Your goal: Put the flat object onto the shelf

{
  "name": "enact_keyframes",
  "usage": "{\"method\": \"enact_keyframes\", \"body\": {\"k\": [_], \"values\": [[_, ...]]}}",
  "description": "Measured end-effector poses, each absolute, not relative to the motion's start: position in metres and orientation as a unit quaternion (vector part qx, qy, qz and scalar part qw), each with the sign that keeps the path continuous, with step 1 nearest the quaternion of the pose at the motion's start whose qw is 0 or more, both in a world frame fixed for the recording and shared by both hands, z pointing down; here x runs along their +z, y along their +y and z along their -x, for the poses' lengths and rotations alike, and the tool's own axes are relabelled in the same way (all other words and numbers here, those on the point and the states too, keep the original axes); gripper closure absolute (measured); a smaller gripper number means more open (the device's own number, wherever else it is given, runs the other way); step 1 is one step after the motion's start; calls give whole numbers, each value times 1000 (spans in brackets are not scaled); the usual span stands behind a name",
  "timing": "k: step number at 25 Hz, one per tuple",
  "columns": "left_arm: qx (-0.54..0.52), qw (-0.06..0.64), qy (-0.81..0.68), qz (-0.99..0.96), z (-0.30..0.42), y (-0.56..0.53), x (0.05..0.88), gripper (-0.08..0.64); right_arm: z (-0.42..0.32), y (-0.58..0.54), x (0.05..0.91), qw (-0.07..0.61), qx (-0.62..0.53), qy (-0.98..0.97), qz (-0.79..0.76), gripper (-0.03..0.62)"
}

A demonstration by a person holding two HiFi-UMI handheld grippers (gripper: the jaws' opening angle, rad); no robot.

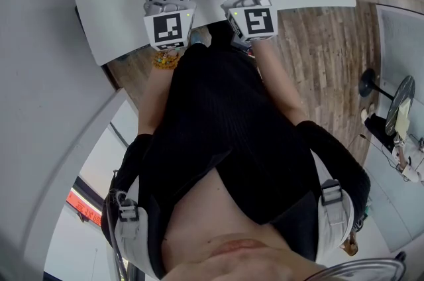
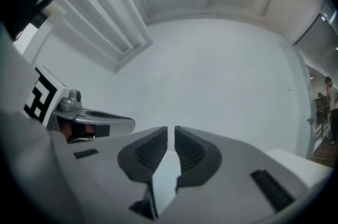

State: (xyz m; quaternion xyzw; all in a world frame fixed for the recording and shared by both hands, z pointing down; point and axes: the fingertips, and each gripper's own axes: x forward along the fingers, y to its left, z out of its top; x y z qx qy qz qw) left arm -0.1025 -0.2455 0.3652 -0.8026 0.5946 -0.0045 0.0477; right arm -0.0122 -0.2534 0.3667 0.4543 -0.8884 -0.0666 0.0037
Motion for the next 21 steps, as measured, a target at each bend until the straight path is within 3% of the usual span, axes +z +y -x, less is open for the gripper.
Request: {"method": "enact_keyframes", "body": {"k": [21], "values": [[-11,41,594,803,98,-248,374,537,3,-257,373,16,-58,-888,-457,541]]}}
